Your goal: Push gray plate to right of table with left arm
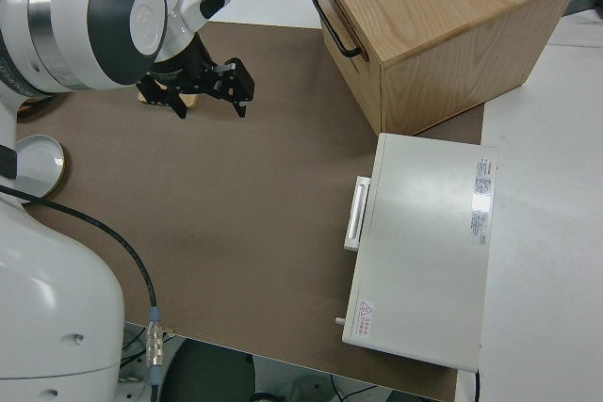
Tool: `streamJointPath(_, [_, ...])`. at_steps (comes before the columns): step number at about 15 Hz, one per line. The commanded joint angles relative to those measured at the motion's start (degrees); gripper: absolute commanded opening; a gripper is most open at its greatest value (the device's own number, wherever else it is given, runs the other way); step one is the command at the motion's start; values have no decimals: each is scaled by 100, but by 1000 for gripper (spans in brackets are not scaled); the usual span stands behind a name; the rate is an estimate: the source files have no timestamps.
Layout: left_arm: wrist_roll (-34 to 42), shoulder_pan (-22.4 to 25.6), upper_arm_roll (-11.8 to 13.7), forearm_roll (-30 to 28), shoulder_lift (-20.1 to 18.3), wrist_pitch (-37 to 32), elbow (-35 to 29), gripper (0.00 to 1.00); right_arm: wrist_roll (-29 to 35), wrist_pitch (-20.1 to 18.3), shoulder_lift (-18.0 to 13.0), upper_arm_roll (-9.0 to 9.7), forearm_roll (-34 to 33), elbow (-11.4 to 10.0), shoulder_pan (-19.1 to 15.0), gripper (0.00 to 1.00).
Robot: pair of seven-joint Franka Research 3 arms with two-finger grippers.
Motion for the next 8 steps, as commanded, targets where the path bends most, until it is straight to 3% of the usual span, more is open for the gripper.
streamJointPath(1, [-85, -9, 30, -12, 180, 236, -66, 0, 74, -89, -17, 96, 33, 50, -113, 983])
streamJointPath(8, [-1050, -316, -295, -12, 286, 235, -13, 0, 74, -89, -17, 97, 33, 50, -113, 983])
